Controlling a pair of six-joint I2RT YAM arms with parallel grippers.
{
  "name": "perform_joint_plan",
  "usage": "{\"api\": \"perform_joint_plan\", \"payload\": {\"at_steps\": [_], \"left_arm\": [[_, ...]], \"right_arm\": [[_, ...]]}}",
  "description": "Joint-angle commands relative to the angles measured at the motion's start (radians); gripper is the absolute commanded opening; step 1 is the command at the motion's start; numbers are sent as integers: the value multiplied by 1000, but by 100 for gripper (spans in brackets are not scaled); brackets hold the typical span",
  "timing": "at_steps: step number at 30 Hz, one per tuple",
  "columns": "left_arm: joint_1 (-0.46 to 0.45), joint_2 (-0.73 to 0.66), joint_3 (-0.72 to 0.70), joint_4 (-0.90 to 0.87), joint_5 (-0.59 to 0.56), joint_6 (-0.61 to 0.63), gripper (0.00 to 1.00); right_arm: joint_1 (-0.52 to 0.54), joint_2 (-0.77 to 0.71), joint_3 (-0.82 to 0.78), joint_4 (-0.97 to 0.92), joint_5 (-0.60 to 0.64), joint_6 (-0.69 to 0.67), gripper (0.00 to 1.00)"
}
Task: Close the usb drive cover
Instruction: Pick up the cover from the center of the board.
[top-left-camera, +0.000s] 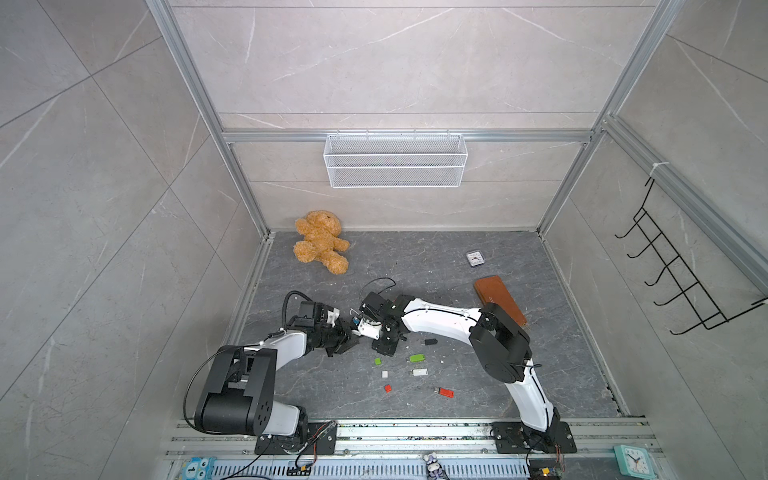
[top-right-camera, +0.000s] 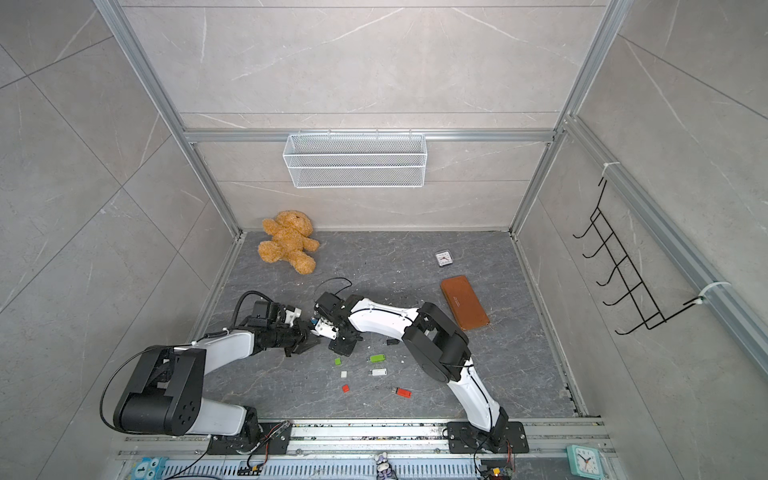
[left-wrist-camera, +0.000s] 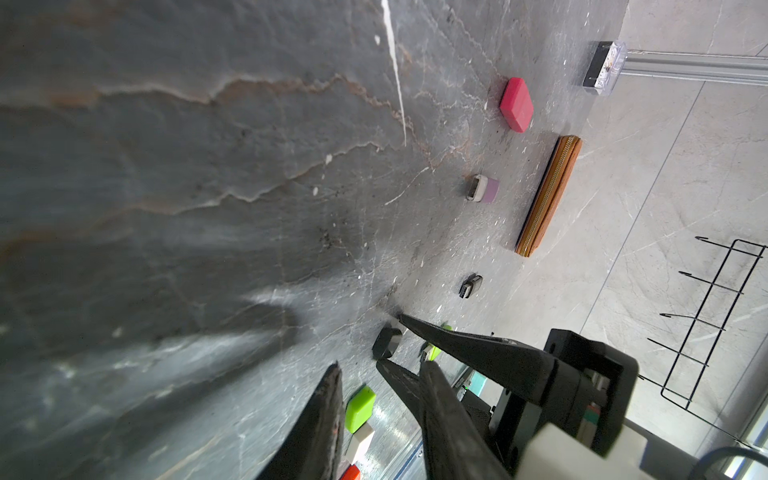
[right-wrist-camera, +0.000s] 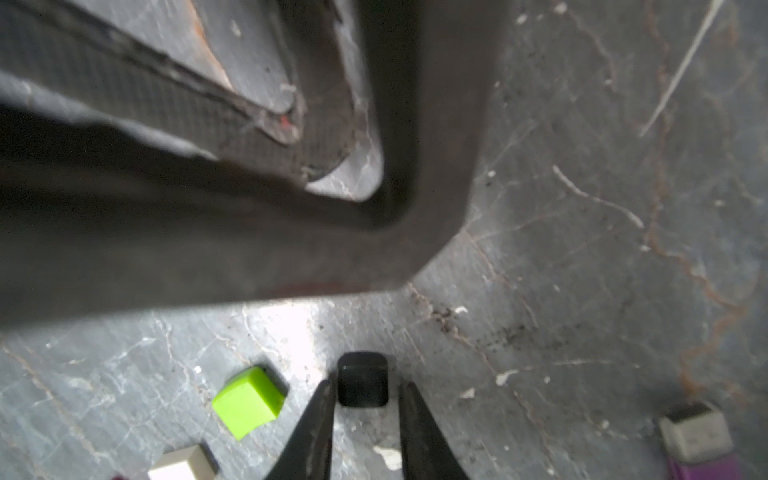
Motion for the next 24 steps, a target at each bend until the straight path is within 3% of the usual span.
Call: {"api": "perform_joint_plan", "payload": {"at_steps": [1,14,24], "left_arm": [[4,3,-2,9,14,22,35],[4,7,-2,15,18,21,35],[4,74,-13,105,110,-7,35]], "right_arm": [[6,59,11,-68,-21,-26,29],[6,52,2,-53,-34,-36,24],[4,-15,-72,61,-76,-41,22]]}}
